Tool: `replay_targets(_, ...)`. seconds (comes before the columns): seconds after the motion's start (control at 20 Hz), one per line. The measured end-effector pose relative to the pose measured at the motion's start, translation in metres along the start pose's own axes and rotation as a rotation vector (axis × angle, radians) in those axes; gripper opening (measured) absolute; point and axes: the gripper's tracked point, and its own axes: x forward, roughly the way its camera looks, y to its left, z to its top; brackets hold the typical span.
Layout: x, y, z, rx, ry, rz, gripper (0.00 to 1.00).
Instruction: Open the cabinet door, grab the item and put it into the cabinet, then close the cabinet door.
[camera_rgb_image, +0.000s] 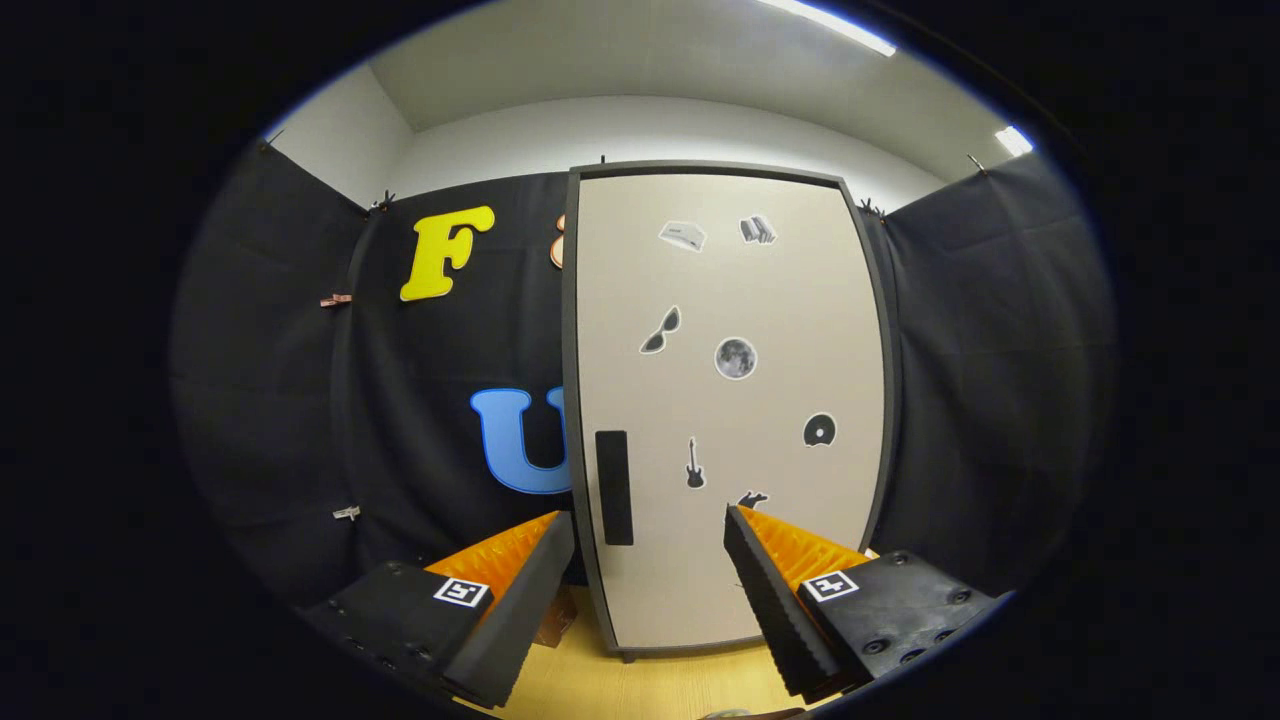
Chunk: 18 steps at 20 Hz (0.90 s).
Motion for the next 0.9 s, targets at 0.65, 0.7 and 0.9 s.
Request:
replay_targets(0.65, 0.09, 0.019, -0.026, -0.007, 0.007, -0.023, 0.97)
replay_targets(0.7, 0.096, 0.019, -0.029, -0.007, 0.009, -0.026, 0.97)
replay_targets(0.9, 0.124, 0.022, -0.046, -0.001, 0.038, -0.035, 0.98)
